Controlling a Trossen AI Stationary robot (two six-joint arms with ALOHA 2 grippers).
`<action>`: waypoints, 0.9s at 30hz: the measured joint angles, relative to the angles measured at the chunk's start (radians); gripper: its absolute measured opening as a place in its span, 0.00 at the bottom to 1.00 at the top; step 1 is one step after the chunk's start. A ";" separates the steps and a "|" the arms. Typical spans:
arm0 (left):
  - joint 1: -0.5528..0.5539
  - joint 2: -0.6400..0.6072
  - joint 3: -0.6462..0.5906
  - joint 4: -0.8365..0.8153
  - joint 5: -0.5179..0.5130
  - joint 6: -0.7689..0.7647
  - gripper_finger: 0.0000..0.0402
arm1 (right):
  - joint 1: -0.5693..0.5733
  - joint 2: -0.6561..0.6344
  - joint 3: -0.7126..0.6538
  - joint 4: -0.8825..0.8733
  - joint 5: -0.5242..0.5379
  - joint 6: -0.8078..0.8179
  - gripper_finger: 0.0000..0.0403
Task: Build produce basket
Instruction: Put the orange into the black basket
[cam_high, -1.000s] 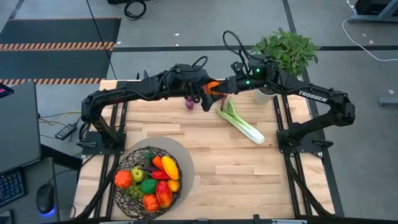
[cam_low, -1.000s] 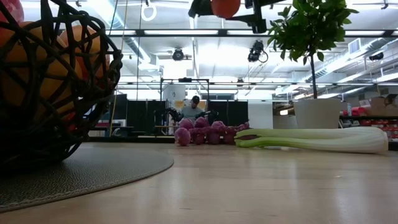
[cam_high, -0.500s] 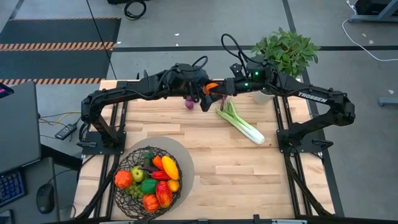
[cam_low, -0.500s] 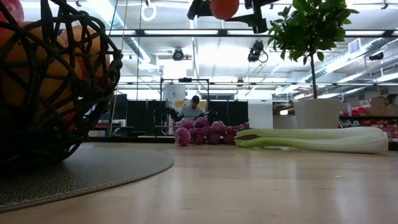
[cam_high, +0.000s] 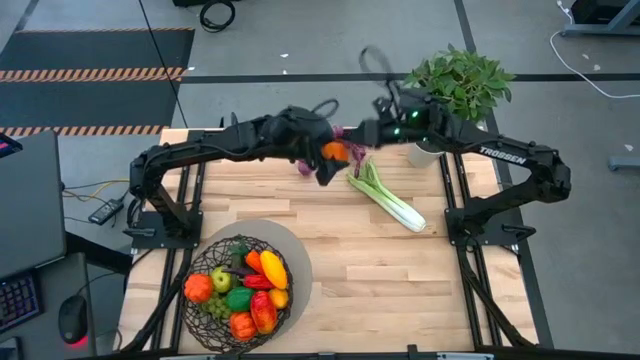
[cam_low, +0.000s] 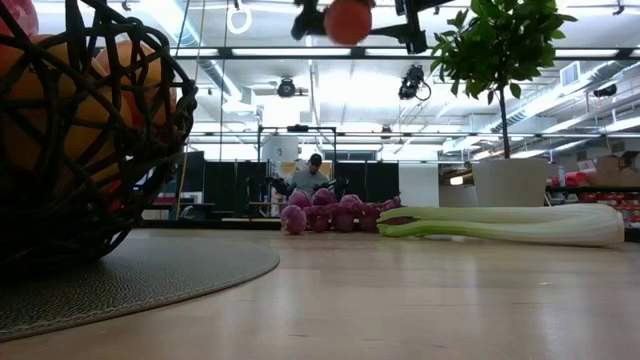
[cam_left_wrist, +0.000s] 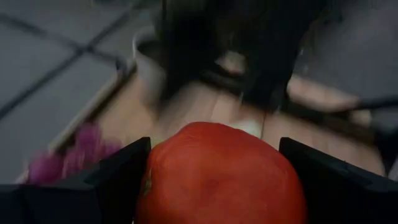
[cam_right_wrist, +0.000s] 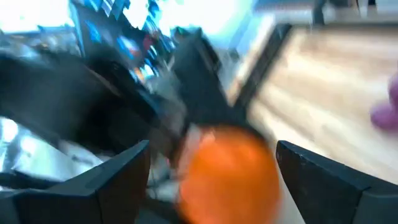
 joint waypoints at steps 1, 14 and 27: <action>0.000 0.003 -0.002 -0.024 0.001 0.000 0.85 | -0.007 -0.003 0.003 0.027 0.004 0.000 0.87; 0.000 -0.046 -0.001 -0.344 0.013 -0.095 0.86 | -0.112 -0.003 0.003 0.101 -0.147 -0.030 0.92; -0.156 -0.079 0.000 -0.859 0.017 -0.320 0.86 | -0.126 -0.003 0.003 0.045 -0.146 -0.145 0.92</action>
